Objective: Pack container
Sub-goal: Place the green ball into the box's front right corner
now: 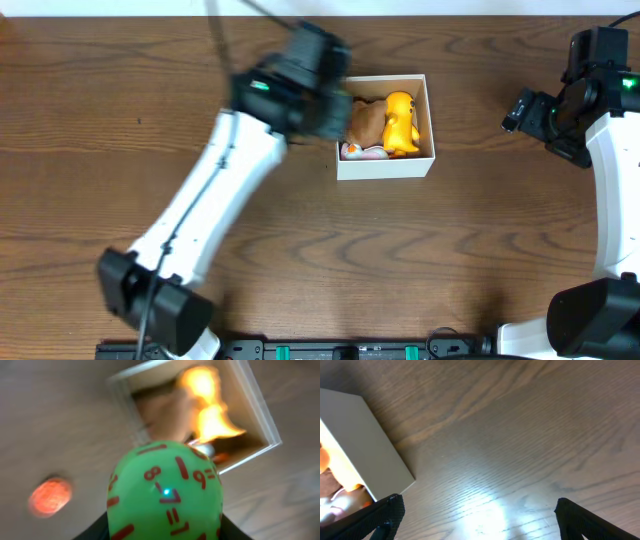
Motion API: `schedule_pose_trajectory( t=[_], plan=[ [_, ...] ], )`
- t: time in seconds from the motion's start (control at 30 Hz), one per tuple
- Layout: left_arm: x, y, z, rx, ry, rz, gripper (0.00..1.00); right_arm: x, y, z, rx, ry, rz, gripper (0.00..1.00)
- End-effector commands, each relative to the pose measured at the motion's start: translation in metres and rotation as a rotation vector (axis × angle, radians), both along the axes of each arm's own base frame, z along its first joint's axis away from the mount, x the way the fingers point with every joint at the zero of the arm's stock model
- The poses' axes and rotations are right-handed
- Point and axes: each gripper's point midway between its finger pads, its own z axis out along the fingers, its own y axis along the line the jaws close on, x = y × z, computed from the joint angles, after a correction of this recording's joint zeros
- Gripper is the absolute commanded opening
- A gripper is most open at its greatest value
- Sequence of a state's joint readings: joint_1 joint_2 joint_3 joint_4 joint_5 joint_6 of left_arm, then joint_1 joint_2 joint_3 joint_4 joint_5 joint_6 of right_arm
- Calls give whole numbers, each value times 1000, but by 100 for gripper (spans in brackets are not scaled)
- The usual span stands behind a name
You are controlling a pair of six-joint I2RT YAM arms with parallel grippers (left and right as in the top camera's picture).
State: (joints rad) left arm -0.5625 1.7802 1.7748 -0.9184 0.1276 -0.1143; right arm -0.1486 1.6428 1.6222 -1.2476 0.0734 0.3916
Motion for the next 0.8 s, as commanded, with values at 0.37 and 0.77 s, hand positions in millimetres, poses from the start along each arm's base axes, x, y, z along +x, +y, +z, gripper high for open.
schedule_pose_trajectory(
  t=[0.37, 0.77],
  plan=[
    [1, -105, -107, -20, 95, -114, 31, 0, -41, 3, -140, -4, -92, 99],
    [-4, -130, -132, -40, 111, -167, 51, -5, -51, 1, -81, -8, -121, 99]
  ],
)
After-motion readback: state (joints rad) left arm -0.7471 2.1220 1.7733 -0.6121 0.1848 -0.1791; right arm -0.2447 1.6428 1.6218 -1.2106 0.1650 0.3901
